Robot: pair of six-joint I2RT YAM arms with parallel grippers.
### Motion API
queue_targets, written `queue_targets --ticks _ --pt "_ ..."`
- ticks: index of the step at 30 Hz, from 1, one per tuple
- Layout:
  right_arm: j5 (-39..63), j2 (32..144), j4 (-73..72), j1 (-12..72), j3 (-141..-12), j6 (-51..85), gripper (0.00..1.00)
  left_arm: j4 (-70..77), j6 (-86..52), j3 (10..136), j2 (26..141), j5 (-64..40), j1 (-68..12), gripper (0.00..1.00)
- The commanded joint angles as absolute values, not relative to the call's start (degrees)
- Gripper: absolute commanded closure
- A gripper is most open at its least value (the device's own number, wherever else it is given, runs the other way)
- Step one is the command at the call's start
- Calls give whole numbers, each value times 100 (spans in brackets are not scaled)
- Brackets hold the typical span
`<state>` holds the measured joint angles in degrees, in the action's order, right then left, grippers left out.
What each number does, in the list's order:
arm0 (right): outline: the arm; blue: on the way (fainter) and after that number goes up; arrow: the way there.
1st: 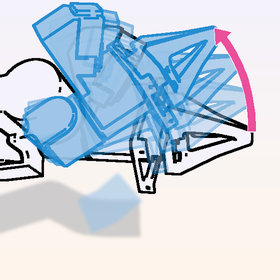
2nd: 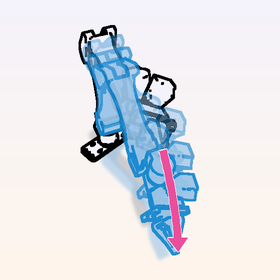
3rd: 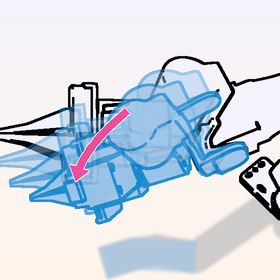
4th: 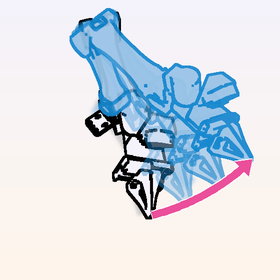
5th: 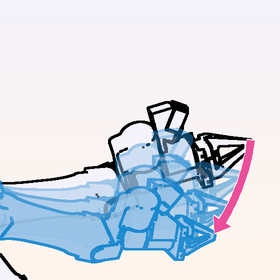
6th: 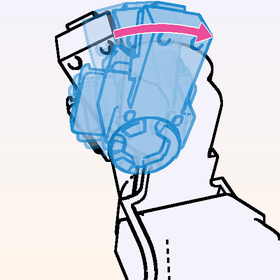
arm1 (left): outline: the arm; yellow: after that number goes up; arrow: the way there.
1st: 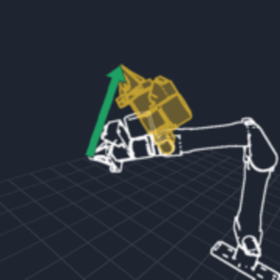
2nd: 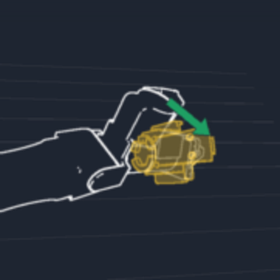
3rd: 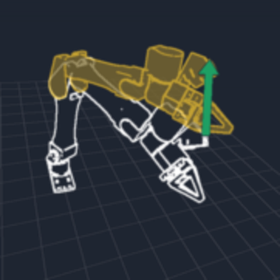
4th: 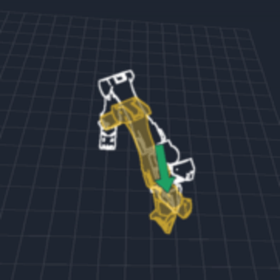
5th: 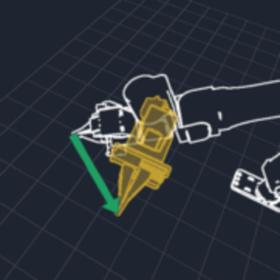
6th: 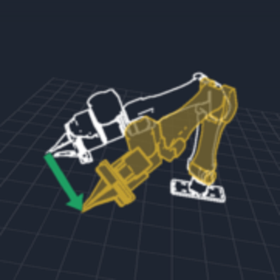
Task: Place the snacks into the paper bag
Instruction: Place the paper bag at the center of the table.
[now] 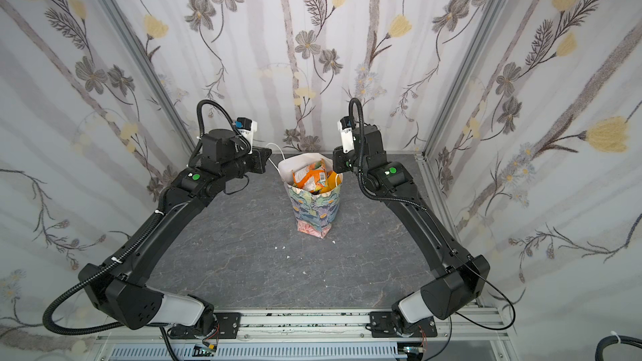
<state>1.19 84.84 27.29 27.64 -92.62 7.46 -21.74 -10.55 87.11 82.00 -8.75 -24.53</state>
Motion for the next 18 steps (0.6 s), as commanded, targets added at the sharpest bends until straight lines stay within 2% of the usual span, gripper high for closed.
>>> queue_targets --ticks 1,3,6,8,13,15,18 --pt "208 8460 2374 2747 -9224 744 92 -2177 -1059 8818 8137 -399 -2452 92" --pt "211 8431 2382 2734 -9220 739 86 -2223 -1046 8867 8098 -296 -2452 84" --pt "179 8382 2383 2718 -9237 738 65 -2300 -1045 8942 8049 -129 -2443 63" --pt "134 8335 2422 2718 -9263 743 52 -2353 -1072 8971 7991 67 -2436 40" --pt "-28 8140 2460 2713 -9323 774 47 -2343 -1122 8846 7743 584 -2285 8" --pt "-183 8057 2499 2693 -9343 790 44 -2292 -1172 8721 7623 760 -2143 2" --pt "-352 7959 2567 2617 -9367 839 43 -2124 -1319 8426 7409 731 -1815 0"
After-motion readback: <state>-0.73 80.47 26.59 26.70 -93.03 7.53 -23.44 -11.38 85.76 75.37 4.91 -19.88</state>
